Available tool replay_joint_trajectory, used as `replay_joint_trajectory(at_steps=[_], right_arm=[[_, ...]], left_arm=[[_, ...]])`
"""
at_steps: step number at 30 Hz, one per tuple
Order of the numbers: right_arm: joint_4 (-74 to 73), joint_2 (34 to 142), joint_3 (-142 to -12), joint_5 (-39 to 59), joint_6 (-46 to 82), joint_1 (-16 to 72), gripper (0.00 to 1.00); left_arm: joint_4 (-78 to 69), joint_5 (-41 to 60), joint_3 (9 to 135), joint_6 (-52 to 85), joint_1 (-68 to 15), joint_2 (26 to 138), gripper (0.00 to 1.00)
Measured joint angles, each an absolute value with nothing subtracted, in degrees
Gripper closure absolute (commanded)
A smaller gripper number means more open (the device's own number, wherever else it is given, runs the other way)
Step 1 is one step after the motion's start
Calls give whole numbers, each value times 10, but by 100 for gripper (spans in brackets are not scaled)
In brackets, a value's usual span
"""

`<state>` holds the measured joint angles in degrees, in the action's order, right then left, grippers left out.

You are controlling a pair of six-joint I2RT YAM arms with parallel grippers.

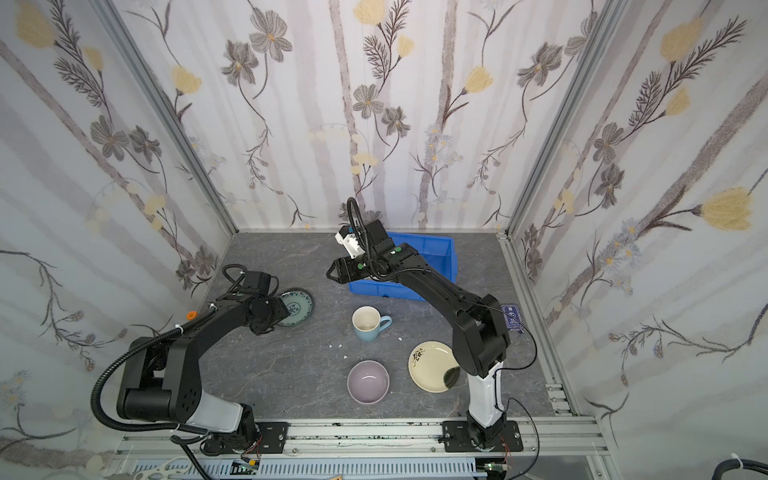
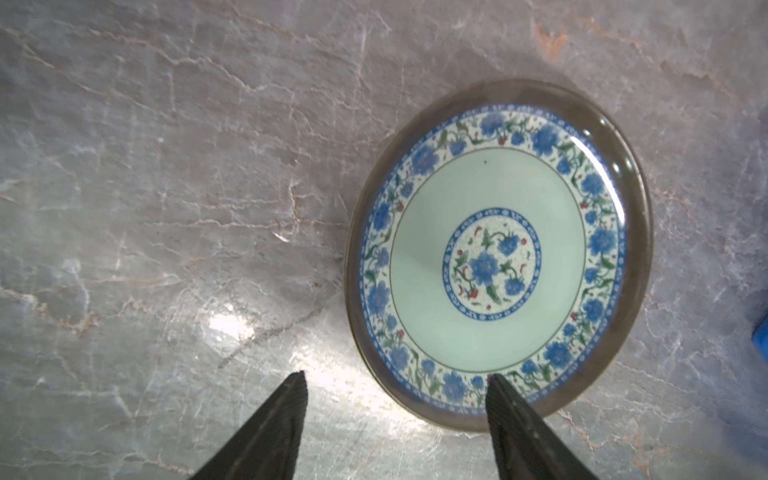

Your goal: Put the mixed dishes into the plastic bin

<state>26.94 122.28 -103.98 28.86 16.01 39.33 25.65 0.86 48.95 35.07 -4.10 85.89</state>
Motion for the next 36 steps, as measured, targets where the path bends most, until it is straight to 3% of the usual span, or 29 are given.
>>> replay_joint_trajectory(at_steps=[8,31,36], right_arm=[[366,1392,-1253,260,157,461,42],[388,1396,-1229,282,145,452,36],[387,1398,-1229,282,145,444,36]], left_arm=[[251,4,498,356,-27,877,33],[186,12,534,366,-7,977,44],[173,12,544,366,-6,991,54]])
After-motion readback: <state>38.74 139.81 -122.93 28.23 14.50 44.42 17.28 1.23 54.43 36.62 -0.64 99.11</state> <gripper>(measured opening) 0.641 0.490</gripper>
